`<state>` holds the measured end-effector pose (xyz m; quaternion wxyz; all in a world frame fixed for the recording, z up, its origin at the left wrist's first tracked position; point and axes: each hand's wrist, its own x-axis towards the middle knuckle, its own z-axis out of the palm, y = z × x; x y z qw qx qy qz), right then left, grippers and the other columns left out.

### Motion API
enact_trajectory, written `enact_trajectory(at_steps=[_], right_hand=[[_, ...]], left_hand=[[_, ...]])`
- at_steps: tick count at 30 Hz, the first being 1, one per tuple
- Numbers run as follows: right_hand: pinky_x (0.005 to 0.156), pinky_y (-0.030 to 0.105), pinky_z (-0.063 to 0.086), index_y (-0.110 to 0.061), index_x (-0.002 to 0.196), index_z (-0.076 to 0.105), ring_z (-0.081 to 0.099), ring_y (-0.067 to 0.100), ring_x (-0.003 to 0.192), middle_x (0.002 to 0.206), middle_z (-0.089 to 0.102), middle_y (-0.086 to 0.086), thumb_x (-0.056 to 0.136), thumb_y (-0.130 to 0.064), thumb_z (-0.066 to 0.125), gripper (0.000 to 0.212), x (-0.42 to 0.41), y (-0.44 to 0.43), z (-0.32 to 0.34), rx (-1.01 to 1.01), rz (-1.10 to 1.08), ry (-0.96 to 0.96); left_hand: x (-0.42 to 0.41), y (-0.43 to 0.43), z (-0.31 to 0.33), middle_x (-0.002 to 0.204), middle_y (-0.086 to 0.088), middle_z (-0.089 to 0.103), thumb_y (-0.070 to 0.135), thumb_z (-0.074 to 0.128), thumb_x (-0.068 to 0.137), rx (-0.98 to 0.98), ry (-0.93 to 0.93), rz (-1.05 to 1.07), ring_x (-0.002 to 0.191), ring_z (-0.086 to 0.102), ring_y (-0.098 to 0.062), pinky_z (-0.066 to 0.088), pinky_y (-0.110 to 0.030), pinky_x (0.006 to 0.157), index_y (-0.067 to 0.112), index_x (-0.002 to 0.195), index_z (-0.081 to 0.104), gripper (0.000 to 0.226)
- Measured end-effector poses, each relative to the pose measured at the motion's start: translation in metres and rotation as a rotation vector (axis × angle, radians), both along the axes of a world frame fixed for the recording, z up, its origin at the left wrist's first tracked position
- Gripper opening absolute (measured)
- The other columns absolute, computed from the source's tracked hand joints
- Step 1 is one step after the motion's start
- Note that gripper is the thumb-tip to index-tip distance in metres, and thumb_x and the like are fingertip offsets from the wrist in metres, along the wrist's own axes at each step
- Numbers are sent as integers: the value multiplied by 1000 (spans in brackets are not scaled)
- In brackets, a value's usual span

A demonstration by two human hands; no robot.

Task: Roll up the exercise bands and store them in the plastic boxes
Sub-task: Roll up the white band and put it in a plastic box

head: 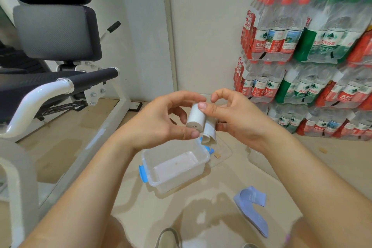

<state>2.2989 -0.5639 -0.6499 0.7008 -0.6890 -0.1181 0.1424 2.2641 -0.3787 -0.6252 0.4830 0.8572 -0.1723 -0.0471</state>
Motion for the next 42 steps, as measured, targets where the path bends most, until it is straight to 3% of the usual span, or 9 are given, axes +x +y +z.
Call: enact_trajectory(at_steps=[5,10,14,17,24,28,33,38,42], right_hand=[[68,30,46,-19,93,49,60,22,69,80,67,7,74,-21,76,32,-2,1,1,191,120,137],[75,32,53,-15,104,51,63,17,82,93,69,7,86,-15,66,24,-6,1,3,44,152,61],[71,32,49,-13,97,48,63,9,80,86,73,-3,78,-26,74,35,-12,10,5,-134,128,-62],[72,34,50,-11,98,47,63,13,77,83,71,1,73,-23,79,42,-13,13,4,-150,83,-73],[78,37,58,-16,104,44,68,25,78,89,68,17,73,5,74,48,-8,-1,12,141,107,112],[70,33,57,-17,108,45,68,25,78,91,68,15,70,3,69,49,-7,-8,11,294,157,183],[74,32,57,-11,97,58,69,26,92,115,62,20,79,4,69,26,-12,-4,15,45,79,-55],[90,32,55,-12,99,65,72,19,94,100,75,7,72,-7,80,32,-19,-4,24,-230,204,-179],[85,34,57,-26,90,70,69,6,90,94,73,-8,65,-23,86,30,-19,-3,28,-523,102,-391]], left_hand=[[-2,-3,4,100,5,71,10,85,59,-132,-1,-29,96,61,-33,57,-42,78,33,112,66,61],[-4,-5,6,77,-3,67,15,87,59,232,-127,69,72,59,-19,54,-37,78,49,111,62,67],[-9,-11,9,68,13,60,17,81,64,467,-206,25,65,51,-4,46,-16,63,46,117,59,64],[-9,-12,10,75,11,62,16,77,69,512,-228,22,70,54,-6,48,-22,68,42,126,53,67],[-2,-8,3,102,18,61,10,83,61,175,-141,48,76,50,-10,51,-29,70,38,114,53,67],[0,-4,4,77,23,62,11,90,54,-6,-79,59,70,48,-9,47,-26,65,28,95,61,53],[3,-1,3,60,12,54,19,92,52,44,-76,125,55,50,-10,48,-32,62,27,85,68,42],[2,1,2,59,9,55,31,89,52,86,-95,147,55,51,-9,48,-32,59,29,85,69,39],[4,0,-2,71,7,62,39,87,54,156,-113,148,63,55,-10,53,-38,70,34,88,66,41]])
